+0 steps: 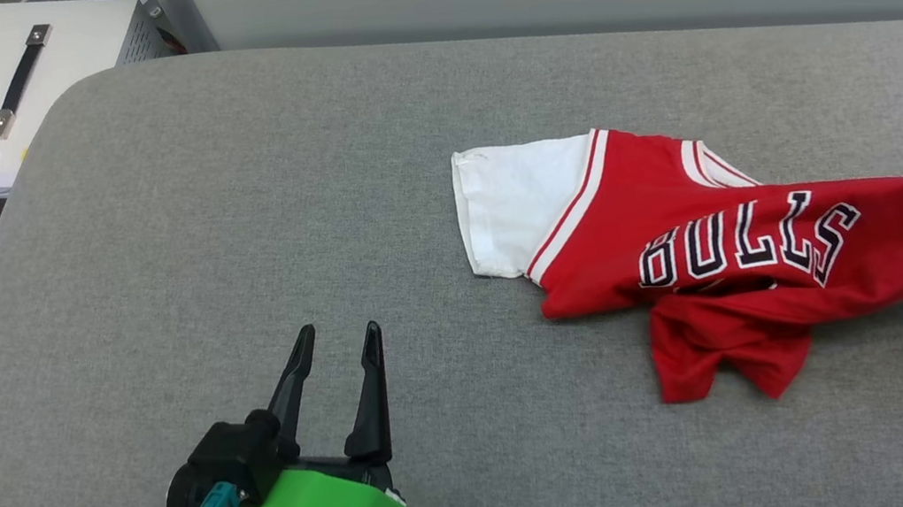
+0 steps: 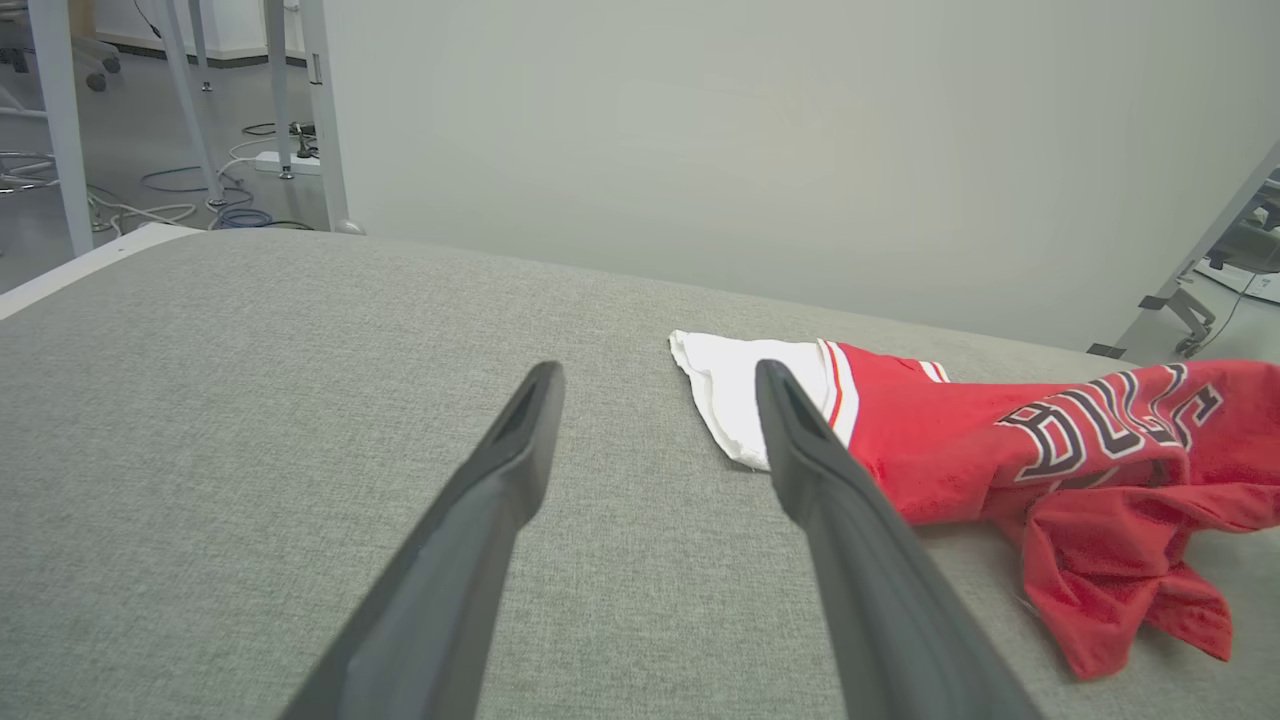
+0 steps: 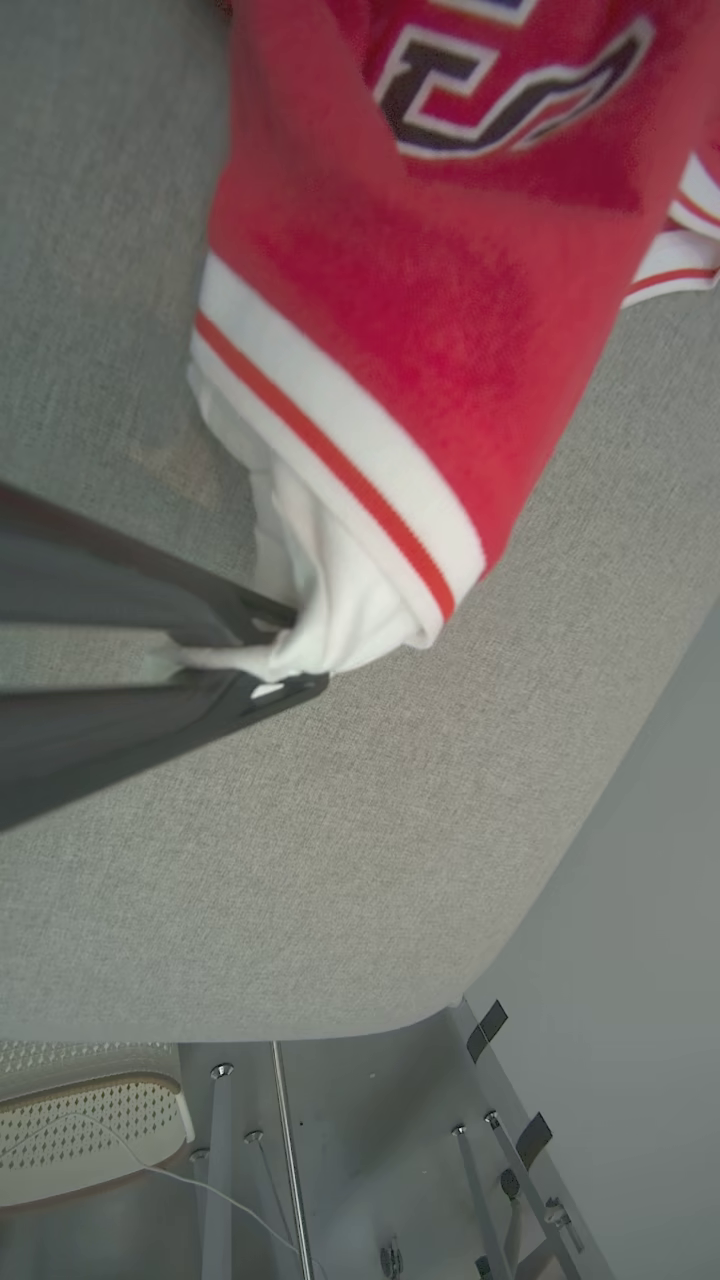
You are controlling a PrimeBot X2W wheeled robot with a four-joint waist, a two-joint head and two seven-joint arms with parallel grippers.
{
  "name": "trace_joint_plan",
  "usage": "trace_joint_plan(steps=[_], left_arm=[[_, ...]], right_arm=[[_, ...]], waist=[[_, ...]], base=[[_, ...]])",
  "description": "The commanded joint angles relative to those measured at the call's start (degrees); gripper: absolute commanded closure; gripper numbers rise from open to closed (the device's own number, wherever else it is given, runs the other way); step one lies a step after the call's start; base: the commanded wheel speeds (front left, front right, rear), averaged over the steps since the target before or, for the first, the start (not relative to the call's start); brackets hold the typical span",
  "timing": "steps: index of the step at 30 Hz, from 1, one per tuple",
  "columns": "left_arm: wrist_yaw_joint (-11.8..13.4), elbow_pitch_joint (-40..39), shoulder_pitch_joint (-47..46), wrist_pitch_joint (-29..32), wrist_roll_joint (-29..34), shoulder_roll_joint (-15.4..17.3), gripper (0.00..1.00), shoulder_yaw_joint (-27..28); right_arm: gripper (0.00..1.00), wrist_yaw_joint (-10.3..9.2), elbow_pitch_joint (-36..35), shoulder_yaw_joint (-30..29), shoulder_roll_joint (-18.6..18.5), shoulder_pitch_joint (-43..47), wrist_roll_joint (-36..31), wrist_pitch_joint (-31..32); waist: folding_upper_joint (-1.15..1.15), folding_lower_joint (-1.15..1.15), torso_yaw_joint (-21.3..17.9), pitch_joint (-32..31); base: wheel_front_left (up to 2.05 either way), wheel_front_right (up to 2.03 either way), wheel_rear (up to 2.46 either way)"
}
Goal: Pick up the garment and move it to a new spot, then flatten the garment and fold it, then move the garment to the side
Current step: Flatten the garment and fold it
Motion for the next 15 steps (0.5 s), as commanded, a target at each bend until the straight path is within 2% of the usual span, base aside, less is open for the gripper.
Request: trace_joint_plan(steps=[1, 6, 7, 8, 15], left_arm=[[-0.2, 0.0, -1.1, -0.3, -0.3, 0.3, 0.0, -0.3], [-0.2, 0.8, -2.3, -0.3, -0.5, 0.3, 0.0, -0.5], [-0.2, 1.3, -2.4, -0.3, -0.6, 0.4, 0.0, -0.6], [-0.2, 1.7, -2.5, -0.3, -0.6, 0.5, 0.0, -0.8], [-0.2, 3.5, -3.3, -0.3, -0.8, 0.8, 0.0, -0.6]], right_arm=[[1.0, -0.05, 2.3, -0.4, 0.3, -0.9, -1.0, -1.6], [1.0, -0.05, 10.4, -2.0, 2.4, -1.3, -3.1, -4.4], [0.61, -0.05, 12.0, -2.6, 3.1, -1.6, -3.7, -4.8], [0.0, -0.05, 13.2, -3.2, 3.6, -1.8, -4.1, -5.1], [0.0, -0.05, 15.9, -5.4, 8.1, -4.2, -4.5, -9.2]], waist=[[0.0, 0.0, 0.1, 1.4], [0.0, 0.0, 0.6, 3.1], [0.0, 0.0, 0.5, 3.4], [0.0, 0.0, 0.5, 3.6], [0.0, 0.0, -1.1, 2.7]], base=[[0.0, 0.0, 0.0], [0.0, 0.0, 0.0], [0.0, 0.0, 0.0], [0.0, 0.0, 0.0], [0.0, 0.0, 0.0]])
